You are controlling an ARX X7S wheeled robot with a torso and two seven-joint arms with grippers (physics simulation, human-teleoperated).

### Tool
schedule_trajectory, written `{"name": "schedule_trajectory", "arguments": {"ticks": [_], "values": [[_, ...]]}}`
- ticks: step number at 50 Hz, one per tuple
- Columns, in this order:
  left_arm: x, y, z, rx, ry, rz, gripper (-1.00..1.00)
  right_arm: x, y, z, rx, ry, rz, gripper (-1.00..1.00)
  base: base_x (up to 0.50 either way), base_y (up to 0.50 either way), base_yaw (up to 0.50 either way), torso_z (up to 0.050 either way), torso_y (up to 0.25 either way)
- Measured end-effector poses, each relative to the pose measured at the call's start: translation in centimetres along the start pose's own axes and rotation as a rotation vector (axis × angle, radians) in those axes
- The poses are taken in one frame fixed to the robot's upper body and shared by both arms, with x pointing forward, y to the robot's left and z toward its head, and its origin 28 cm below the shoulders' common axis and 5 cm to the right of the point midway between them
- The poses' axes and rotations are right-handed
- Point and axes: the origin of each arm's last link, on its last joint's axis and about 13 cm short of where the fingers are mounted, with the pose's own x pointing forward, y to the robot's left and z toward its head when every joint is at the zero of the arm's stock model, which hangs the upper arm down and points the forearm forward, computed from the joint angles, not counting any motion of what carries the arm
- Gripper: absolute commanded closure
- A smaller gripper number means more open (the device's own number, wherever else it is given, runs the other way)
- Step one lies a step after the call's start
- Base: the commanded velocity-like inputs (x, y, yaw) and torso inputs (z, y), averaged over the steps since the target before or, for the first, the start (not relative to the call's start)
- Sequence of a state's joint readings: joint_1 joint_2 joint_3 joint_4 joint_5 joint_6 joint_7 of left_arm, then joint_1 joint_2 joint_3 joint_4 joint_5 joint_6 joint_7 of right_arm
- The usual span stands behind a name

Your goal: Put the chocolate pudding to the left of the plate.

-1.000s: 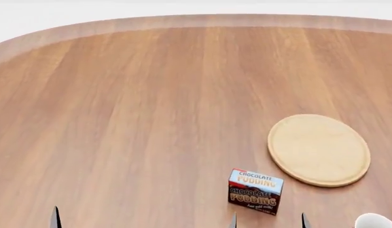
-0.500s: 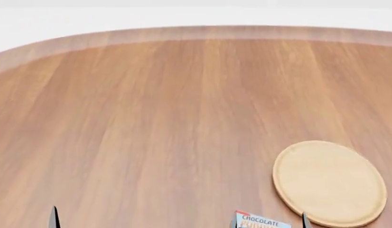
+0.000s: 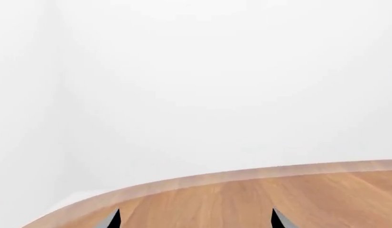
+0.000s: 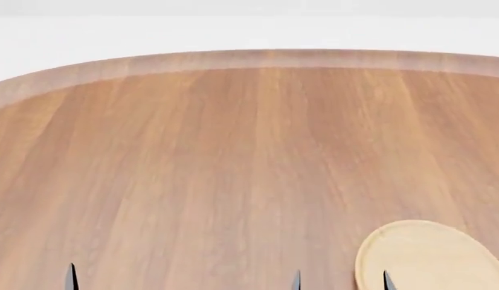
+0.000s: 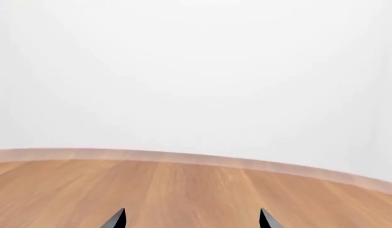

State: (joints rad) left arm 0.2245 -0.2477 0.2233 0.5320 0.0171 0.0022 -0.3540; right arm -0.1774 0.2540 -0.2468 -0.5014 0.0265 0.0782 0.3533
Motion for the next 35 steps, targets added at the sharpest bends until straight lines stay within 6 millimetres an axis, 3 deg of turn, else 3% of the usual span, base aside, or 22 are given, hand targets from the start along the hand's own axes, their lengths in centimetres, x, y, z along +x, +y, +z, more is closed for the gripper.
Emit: {"name": "schedule_trajectory", "arguments": {"ticks": [20, 27, 31, 35], "values": [[0.0, 0.0, 0.0, 0.0, -0.001, -0.001, -1.0, 0.0, 0.0, 0.0, -0.002, -0.002, 0.0, -1.0, 0.32, 0.0, 0.0, 0.0, 0.0], [0.0, 0.0, 0.0, 0.0, -0.002, 0.0, -1.0, -0.1, -0.1, 0.2, -0.011, -0.023, -0.014, -1.0, 0.0, 0.0, 0.0, 0.0, 0.0], [0.0, 0.0, 0.0, 0.0, -0.002, 0.001, -1.0, 0.2, -0.8, 1.3, -0.023, -0.046, -0.035, -1.0, 0.0, 0.0, 0.0, 0.0, 0.003], [0.0, 0.1, 0.0, -0.001, -0.001, 0.001, -1.0, 1.2, -2.8, 3.7, -0.051, -0.087, -0.082, -1.0, 0.0, 0.0, 0.0, 0.0, 0.0]]}}
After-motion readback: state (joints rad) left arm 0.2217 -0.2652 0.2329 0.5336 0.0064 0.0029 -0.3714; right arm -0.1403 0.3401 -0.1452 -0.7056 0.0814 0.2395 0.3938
